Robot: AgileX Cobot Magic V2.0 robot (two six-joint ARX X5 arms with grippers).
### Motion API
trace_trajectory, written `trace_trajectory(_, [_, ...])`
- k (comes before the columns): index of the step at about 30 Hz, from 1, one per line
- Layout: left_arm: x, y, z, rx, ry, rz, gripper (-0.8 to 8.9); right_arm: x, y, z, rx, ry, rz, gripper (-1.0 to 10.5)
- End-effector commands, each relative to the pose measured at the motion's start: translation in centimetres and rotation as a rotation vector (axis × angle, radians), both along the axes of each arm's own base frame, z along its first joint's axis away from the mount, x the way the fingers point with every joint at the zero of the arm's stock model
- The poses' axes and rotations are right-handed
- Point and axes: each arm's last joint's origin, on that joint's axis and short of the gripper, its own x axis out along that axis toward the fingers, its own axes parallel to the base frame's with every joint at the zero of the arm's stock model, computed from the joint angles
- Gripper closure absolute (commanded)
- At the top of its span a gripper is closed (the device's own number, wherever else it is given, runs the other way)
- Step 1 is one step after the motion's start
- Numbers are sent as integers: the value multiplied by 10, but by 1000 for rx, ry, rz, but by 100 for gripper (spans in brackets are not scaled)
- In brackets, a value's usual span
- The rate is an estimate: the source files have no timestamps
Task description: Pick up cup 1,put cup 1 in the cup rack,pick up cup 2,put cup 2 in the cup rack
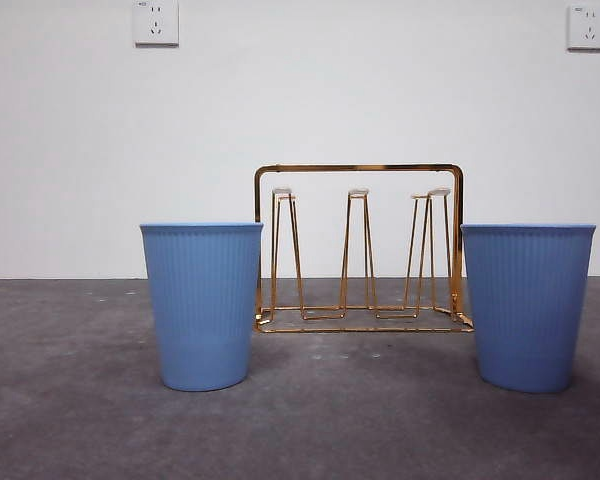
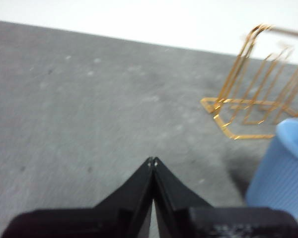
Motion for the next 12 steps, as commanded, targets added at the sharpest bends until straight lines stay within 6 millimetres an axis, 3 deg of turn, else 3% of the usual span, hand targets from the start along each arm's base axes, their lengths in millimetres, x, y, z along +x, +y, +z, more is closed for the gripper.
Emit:
trace_trajectory(1, [-4,-1,18,-24,-16,-23,819,-5,0,22,80,-58,6,956])
trace_trajectory(12, [-21,-4,85,-116,-44,-141,820,-27,4,97,77,18,95,956])
